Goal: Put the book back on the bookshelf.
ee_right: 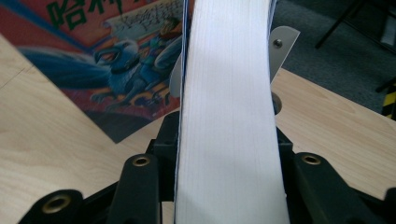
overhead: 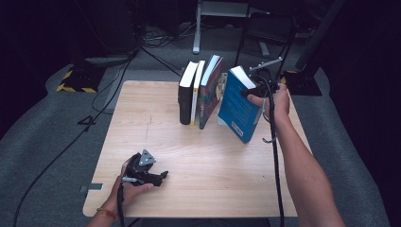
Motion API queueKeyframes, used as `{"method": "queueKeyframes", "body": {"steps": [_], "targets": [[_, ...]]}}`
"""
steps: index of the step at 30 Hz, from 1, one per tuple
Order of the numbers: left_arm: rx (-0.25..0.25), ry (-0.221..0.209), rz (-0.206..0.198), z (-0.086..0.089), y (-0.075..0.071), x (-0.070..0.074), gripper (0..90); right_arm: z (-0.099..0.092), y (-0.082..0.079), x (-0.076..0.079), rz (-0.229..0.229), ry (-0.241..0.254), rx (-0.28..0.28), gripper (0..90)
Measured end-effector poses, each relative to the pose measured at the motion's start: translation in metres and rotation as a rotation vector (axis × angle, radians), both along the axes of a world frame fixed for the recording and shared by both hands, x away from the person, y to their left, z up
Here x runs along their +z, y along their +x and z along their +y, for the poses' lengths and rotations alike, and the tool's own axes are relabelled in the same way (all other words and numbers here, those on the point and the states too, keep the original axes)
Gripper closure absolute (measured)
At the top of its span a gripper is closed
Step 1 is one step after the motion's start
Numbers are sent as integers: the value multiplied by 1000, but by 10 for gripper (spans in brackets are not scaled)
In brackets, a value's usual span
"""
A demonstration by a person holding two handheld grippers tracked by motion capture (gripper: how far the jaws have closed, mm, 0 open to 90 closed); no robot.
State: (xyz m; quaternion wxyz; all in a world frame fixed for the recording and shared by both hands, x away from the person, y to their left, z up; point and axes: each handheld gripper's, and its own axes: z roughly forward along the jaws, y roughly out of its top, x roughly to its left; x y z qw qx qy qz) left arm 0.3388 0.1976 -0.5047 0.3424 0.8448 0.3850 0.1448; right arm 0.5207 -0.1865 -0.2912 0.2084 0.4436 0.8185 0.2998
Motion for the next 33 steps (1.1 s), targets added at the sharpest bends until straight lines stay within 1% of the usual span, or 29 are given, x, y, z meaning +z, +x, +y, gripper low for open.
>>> {"method": "queueKeyframes", "body": {"steps": [4,7,9,10,12,14,15,16,20,21,22,24,27,30,32,33], "targets": [[-9,0,-1,0,0,0,144,7,5,7,-27,3,-17,600],[-15,2,0,-1,1,0,144,13,10,13,-51,1,-43,600],[-18,2,-1,-1,1,0,145,15,14,15,-61,22,-71,600],[-23,3,-1,-1,0,0,145,15,14,15,-61,22,-71,600],[-27,3,0,-1,0,0,144,16,18,15,-76,45,-98,599],[-34,5,1,-1,0,0,144,19,22,16,-98,47,-121,599],[-34,5,1,-1,0,0,145,19,22,16,-98,47,-121,599],[-36,5,0,-1,0,0,144,21,26,16,-117,51,-138,599],[-38,6,-1,-1,0,0,144,24,30,16,-122,57,-145,599],[-38,5,0,-1,0,0,144,25,32,16,-126,63,-154,598],[-38,4,1,-1,0,0,144,28,34,14,-146,60,-172,597],[-38,2,1,-1,0,0,144,29,34,12,-156,63,-201,597],[-40,3,1,-1,0,0,145,25,35,7,-181,92,-243,597],[-40,3,1,-1,0,0,145,23,36,5,-177,105,-247,596],[-40,3,1,-1,0,0,145,23,36,1,-170,103,-240,596],[-40,3,2,-1,0,0,145,24,36,-2,-167,92,-238,595]]}}
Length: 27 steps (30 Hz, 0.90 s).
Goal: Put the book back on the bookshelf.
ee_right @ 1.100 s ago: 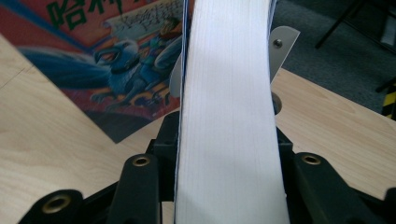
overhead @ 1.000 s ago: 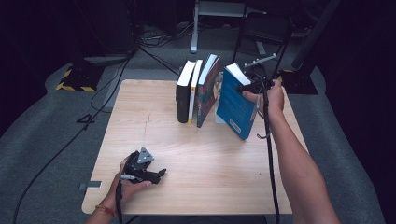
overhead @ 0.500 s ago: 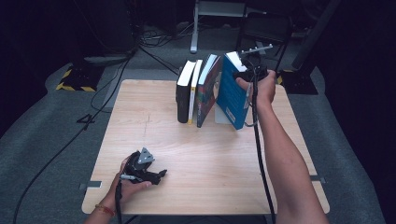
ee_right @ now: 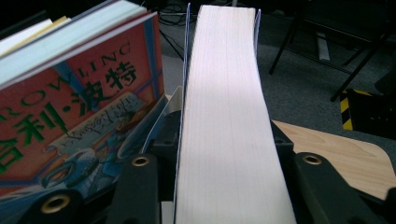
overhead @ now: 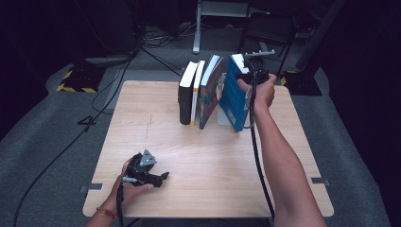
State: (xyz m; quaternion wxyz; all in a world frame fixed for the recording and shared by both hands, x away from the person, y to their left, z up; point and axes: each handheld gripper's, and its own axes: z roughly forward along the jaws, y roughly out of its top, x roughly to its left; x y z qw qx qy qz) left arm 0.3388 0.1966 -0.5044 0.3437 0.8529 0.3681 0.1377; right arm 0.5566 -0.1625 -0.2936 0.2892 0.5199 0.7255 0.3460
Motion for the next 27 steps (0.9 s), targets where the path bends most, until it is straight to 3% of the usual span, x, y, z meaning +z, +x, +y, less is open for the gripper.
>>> {"method": "queueKeyframes", "body": {"steps": [7,15,19,23,27], "targets": [[-1,0,0,0,0,0,144,-1,-4,-7,-2,-8,23,592],[0,-1,-2,0,0,0,144,-8,-13,-12,9,20,61,581],[0,-2,-2,0,0,0,145,-11,-17,-11,9,6,72,572],[0,-2,-2,0,0,0,144,-17,-20,-10,11,36,95,545],[2,-2,-1,0,0,0,145,-20,-26,-4,11,36,120,521]]}}
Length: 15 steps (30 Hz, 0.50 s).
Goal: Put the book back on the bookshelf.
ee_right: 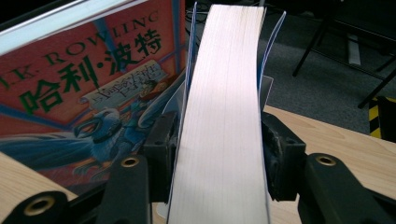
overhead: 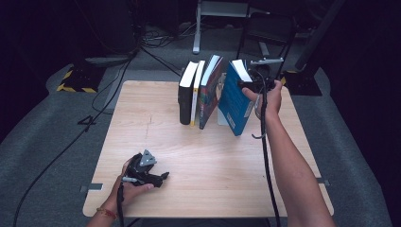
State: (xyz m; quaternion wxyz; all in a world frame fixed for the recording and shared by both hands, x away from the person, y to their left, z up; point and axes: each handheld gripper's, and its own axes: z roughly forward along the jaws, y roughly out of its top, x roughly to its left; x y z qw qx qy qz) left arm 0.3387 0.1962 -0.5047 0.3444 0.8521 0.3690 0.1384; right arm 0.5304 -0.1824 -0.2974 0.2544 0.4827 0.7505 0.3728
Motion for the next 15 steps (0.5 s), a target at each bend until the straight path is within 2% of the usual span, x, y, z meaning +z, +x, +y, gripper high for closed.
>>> {"method": "queueKeyframes", "body": {"steps": [3,5,7,15], "targets": [[0,3,-3,0,0,0,146,-3,-4,1,5,-10,3,490],[0,2,-2,0,0,0,147,-5,-7,0,27,-22,24,467],[0,2,-2,0,0,0,146,-8,-11,0,25,-31,37,451],[1,0,-2,0,0,0,144,-12,-25,-5,39,-72,126,371]]}}
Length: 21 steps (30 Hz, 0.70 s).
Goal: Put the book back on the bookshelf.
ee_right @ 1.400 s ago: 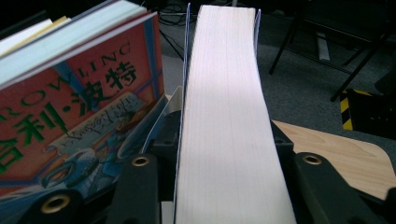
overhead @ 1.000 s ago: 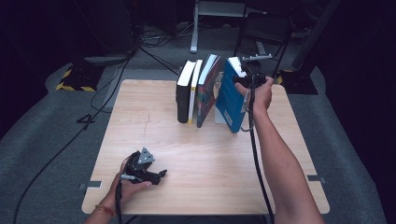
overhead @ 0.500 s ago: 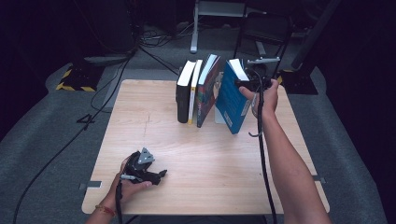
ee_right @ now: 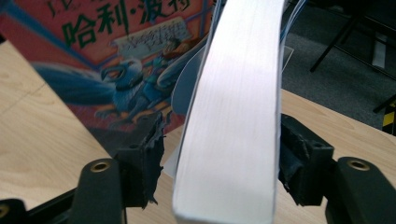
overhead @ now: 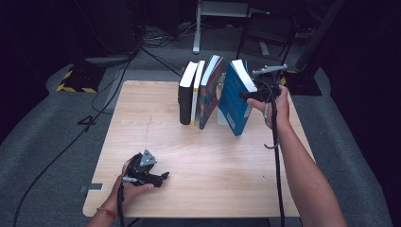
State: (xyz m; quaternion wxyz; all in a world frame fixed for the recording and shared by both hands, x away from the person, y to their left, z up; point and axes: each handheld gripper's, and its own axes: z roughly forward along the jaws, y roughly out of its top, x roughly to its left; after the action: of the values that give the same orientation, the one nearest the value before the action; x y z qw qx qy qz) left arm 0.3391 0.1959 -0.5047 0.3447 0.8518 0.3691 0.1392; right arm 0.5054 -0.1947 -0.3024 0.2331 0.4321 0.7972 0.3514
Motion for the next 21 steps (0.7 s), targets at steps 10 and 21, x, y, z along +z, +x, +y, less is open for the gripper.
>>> {"method": "queueKeyframes", "body": {"steps": [10,21], "targets": [[0,0,0,0,0,0,144,-14,-11,-4,-32,-14,44,283],[0,0,-1,0,0,0,144,-25,-29,-15,-68,-65,141,235]]}}
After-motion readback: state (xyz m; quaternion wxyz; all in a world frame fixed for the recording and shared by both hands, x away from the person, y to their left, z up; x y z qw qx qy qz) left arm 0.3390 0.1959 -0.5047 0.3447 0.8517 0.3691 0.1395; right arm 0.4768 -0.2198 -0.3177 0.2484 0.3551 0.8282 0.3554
